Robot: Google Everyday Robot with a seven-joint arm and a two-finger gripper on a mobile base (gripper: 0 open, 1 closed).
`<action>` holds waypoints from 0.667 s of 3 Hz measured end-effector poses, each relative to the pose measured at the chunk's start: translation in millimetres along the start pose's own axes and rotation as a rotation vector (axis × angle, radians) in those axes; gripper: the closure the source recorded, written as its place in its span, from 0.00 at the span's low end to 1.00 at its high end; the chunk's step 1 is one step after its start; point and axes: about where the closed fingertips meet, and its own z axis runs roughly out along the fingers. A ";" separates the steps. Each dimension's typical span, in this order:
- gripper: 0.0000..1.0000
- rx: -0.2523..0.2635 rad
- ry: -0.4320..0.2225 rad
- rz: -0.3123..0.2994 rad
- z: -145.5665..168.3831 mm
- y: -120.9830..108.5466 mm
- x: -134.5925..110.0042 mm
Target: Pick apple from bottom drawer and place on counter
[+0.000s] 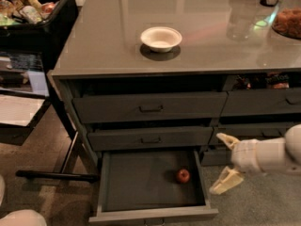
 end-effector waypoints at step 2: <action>0.00 0.033 -0.011 0.021 17.6 -8.9 14.7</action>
Offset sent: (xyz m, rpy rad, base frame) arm 0.0118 -0.0034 -0.0247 0.0166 -0.0123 -0.0371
